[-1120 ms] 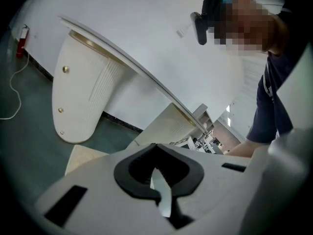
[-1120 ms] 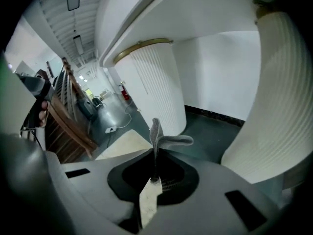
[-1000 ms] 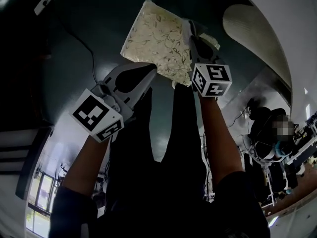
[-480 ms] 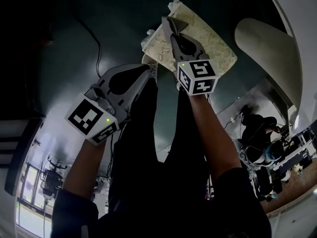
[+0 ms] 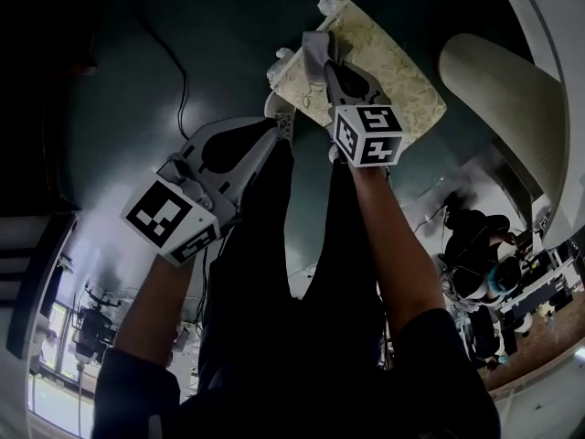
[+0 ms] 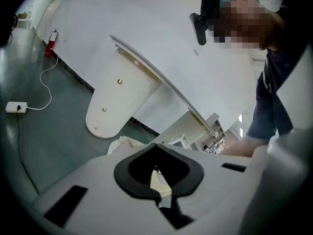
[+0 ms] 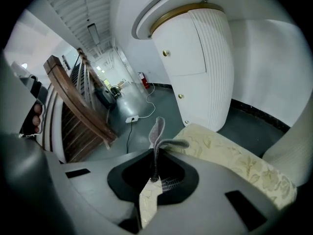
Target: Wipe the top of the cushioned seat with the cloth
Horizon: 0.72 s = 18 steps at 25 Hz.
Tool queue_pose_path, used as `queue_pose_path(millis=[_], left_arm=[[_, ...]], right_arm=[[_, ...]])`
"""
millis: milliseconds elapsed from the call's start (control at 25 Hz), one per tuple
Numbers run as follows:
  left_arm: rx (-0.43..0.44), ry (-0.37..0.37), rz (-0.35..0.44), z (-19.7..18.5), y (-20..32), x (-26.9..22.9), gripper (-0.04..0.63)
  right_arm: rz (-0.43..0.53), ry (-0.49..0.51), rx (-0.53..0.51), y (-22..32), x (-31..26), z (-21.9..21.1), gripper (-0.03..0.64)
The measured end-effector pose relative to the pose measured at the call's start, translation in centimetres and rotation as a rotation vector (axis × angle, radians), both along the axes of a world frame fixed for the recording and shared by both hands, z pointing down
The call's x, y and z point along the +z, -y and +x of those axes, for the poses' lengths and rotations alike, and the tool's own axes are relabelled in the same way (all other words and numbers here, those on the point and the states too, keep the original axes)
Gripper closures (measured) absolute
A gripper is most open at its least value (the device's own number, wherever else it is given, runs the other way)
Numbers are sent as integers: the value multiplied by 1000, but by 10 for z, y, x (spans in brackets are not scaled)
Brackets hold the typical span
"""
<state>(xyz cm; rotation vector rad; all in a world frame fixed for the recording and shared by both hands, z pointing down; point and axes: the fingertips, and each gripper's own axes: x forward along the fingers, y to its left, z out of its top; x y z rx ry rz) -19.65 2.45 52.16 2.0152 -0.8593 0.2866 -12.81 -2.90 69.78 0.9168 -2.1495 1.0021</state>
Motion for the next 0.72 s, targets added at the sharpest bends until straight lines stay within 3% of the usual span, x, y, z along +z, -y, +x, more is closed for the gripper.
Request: queue_pose_path(millis=[720], left_arm=[[180,-13,-2,103,1,-5,588]], right_arm=[[-44,-18,165,-31,9,114,584]])
